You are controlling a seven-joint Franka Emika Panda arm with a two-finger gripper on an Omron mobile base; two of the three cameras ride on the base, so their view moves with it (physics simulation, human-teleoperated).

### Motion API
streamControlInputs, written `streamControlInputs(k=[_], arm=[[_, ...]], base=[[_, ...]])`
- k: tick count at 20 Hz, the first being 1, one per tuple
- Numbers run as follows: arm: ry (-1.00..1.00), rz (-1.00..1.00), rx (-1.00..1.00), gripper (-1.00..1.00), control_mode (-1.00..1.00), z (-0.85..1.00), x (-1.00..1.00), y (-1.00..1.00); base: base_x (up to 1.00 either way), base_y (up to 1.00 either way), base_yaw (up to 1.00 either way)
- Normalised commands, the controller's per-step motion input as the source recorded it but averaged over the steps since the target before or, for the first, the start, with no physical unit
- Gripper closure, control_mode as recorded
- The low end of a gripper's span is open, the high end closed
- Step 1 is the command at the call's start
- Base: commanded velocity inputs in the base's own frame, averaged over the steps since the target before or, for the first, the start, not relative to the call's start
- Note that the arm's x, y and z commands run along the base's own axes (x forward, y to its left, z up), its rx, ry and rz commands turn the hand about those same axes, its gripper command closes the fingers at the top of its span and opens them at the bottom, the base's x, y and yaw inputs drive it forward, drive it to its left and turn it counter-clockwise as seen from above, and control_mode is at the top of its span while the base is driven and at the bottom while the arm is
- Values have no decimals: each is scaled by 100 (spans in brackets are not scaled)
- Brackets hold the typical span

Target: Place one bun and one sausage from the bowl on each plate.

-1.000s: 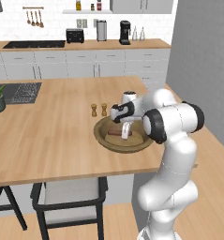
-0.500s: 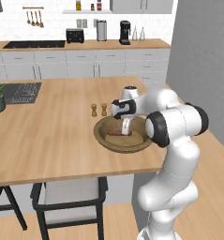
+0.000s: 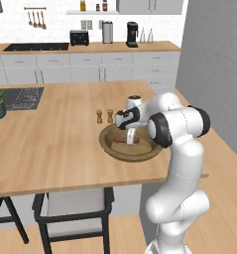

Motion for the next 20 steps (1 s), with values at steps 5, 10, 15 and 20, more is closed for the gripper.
streamControlInputs(k=[5, 10, 15, 20], arm=[[3, 1, -2, -100, -100, -44, 2, -1], [0, 2, -1, -100, -100, -48, 4, 0], [3, 0, 0, 100, -100, -11, 0, 0], [7, 0, 0, 100, -100, -8, -1, 0]], base=[[0, 0, 0], [0, 0, 0], [0, 0, 0], [0, 0, 0]])
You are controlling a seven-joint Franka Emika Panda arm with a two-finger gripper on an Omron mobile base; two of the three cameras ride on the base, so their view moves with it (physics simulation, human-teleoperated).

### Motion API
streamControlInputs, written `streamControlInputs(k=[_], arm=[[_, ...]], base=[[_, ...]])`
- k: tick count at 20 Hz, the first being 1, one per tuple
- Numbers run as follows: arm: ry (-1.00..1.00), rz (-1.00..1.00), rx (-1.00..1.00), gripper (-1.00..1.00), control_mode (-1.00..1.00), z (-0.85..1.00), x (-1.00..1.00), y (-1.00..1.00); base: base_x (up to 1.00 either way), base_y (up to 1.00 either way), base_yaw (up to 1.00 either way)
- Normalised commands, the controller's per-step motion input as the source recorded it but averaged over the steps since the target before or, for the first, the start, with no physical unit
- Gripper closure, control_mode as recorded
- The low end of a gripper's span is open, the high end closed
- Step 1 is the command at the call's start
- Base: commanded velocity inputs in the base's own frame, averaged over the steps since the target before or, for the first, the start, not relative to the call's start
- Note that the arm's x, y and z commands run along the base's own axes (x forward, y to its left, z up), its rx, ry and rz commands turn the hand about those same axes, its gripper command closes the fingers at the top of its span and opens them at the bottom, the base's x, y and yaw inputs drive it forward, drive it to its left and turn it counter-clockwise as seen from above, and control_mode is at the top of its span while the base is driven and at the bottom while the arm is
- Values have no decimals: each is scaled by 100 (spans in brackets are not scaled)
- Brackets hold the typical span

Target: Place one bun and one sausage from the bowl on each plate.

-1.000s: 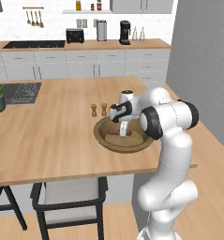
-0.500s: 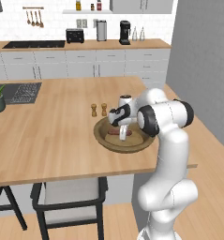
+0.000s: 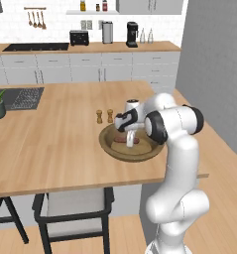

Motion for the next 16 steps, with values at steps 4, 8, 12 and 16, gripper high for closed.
streamControlInputs(k=[4, 8, 12, 16], arm=[[4, 0, 0, 100, -100, -9, -1, 0], [0, -1, 0, 100, -100, 31, -30, 0], [-10, -7, 0, 100, -100, 100, -93, -14], [-13, -21, 1, 100, -100, 89, -100, -29]], base=[[0, 0, 0], [0, 0, 0], [0, 0, 0], [0, 0, 0]])
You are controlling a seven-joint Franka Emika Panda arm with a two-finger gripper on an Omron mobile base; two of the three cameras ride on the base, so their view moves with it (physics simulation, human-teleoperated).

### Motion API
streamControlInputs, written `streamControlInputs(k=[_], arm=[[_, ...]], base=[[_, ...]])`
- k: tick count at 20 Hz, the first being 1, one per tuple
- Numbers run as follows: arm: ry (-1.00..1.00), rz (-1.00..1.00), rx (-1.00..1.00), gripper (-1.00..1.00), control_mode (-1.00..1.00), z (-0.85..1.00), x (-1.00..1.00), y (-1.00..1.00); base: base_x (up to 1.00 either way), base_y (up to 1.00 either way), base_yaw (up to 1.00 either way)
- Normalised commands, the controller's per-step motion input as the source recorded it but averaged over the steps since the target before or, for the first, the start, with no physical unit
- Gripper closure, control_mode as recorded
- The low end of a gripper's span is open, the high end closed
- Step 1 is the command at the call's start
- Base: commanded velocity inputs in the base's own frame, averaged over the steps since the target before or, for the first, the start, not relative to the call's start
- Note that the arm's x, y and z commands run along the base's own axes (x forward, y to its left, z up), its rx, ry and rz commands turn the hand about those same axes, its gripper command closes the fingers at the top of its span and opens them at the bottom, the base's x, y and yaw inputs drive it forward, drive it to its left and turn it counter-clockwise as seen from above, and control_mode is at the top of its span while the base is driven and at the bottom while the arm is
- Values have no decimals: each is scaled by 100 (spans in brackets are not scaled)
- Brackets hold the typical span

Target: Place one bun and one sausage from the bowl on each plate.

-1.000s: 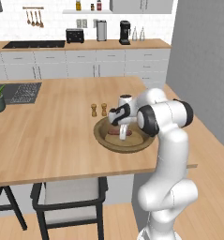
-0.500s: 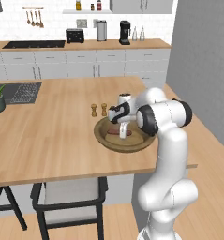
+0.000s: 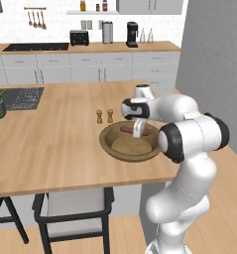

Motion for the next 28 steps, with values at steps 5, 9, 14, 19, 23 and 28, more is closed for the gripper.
streamControlInputs(k=[5, 9, 14, 19, 23, 28], arm=[[-10, -34, 7, 100, -100, 28, -100, -14], [-4, -38, 9, 100, -100, 24, -100, -9], [1, -32, 1, 100, -100, 85, -91, -43], [2, -18, -1, 100, -100, 50, -67, -19], [0, 0, 0, 100, -100, 0, 0, 0], [0, 0, 0, 100, -100, 0, -4, 0]], base=[[0, 0, 0], [0, 0, 0], [0, 0, 0], [0, 0, 0], [0, 0, 0], [0, 0, 0]])
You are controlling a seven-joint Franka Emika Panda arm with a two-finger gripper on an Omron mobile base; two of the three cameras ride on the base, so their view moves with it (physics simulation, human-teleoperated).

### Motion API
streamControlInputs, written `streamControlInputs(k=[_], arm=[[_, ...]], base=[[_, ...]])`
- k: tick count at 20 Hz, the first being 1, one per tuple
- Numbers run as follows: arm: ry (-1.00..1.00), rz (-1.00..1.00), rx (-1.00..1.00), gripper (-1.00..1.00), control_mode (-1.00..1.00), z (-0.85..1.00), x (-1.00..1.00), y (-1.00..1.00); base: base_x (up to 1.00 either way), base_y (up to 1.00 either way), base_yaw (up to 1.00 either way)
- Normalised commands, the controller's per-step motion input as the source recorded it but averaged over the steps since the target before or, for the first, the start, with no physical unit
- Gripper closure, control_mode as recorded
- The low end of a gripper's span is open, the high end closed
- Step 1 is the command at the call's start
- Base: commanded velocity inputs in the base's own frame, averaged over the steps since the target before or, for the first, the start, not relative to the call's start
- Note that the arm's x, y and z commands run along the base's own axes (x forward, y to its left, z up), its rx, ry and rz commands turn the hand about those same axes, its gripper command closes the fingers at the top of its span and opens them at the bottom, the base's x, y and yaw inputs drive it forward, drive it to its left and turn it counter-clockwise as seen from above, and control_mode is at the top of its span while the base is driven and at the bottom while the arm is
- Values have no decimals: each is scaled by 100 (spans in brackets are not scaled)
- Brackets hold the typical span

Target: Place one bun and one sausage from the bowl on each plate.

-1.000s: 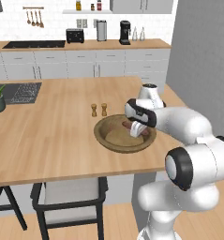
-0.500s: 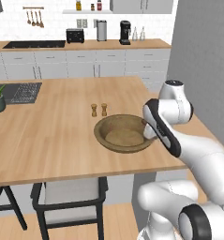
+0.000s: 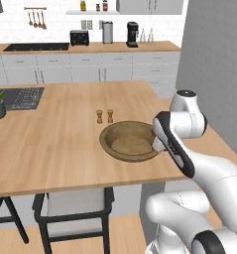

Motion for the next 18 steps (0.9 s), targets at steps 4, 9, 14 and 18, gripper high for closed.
streamControlInputs(k=[4, 9, 14, 18], arm=[[0, 0, 0, 100, 100, 0, 0, 0], [0, 0, 0, 100, 100, 0, 0, 0], [0, 0, 0, 100, 100, 0, 0, 0], [0, 0, 0, 100, 100, 0, 0, 0]], base=[[-96, 0, 0], [-100, 20, 11], [-73, 88, 15], [-1, 100, -34]])
